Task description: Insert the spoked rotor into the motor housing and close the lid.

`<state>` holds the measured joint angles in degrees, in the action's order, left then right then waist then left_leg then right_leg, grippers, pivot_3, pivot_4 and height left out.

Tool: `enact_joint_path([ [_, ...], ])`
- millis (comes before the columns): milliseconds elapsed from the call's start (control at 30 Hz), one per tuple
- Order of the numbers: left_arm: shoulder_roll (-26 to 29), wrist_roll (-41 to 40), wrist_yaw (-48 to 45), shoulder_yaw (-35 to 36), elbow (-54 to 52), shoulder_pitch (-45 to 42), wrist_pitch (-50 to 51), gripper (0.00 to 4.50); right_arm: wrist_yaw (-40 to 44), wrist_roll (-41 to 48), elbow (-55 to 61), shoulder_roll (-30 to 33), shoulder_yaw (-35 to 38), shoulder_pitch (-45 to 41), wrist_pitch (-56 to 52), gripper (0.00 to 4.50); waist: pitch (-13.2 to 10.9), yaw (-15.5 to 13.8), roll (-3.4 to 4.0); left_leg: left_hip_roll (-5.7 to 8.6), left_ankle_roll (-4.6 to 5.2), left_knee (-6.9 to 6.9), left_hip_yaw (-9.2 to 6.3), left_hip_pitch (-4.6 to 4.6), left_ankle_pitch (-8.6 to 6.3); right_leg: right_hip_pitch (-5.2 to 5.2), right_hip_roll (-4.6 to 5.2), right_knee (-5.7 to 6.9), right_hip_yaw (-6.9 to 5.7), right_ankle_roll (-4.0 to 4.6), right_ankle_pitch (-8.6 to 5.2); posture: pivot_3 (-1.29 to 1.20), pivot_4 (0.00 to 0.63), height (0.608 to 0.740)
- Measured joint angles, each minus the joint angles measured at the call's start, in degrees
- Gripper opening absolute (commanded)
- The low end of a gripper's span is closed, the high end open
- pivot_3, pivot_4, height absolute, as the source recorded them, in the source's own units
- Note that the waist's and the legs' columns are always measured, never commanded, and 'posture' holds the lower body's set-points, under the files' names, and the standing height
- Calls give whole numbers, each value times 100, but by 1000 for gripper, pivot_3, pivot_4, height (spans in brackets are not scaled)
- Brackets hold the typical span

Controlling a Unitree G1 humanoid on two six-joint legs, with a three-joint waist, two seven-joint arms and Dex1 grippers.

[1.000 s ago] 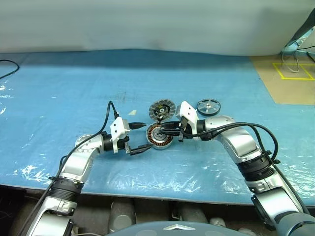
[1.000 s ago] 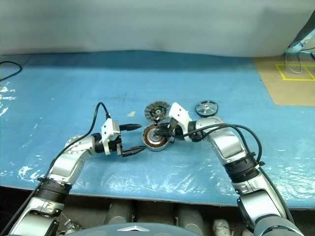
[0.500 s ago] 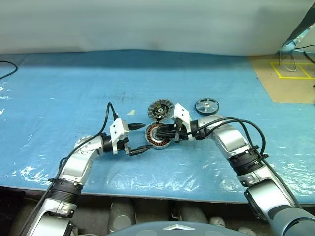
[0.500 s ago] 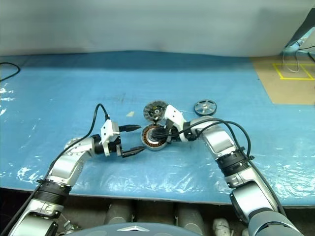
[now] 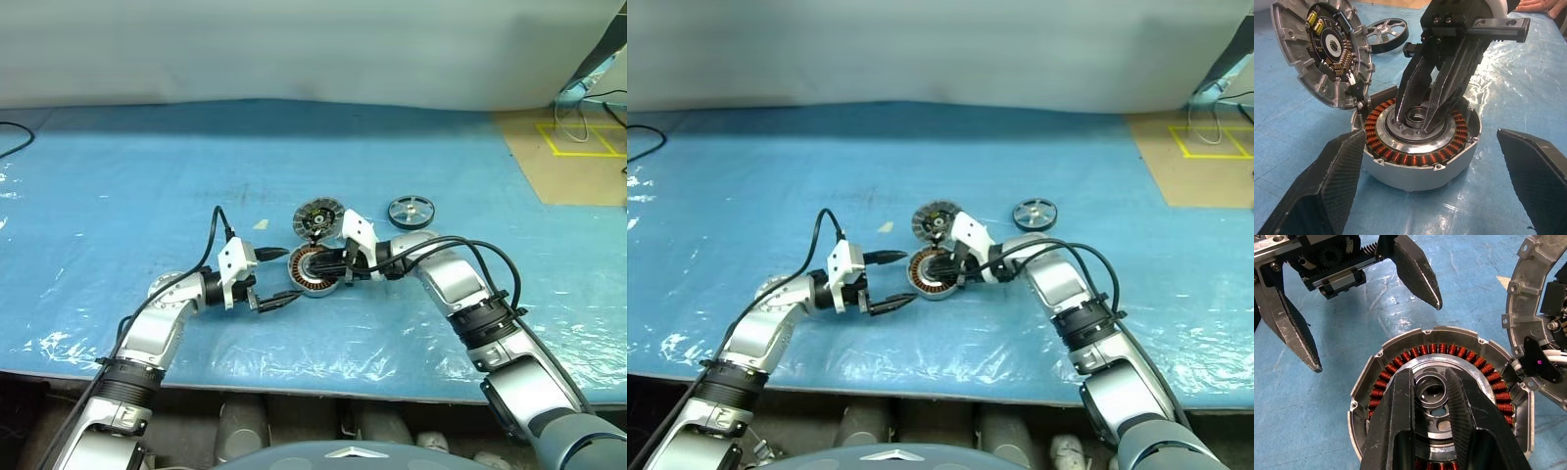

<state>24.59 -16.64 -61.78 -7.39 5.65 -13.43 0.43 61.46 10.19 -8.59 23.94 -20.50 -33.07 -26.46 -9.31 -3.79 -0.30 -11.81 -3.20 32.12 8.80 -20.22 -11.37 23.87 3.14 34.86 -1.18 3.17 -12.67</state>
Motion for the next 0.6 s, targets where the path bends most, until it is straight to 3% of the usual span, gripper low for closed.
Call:
enact_joint_path([
  [600, -8, 2, -18, -21, 0, -46, 0, 4500, -3, -16, -23, 25, 6, -56, 19, 555, 0, 0, 0, 0, 0, 0, 0, -1, 0, 0, 0, -1, 0, 0, 0, 0, 150, 740],
])
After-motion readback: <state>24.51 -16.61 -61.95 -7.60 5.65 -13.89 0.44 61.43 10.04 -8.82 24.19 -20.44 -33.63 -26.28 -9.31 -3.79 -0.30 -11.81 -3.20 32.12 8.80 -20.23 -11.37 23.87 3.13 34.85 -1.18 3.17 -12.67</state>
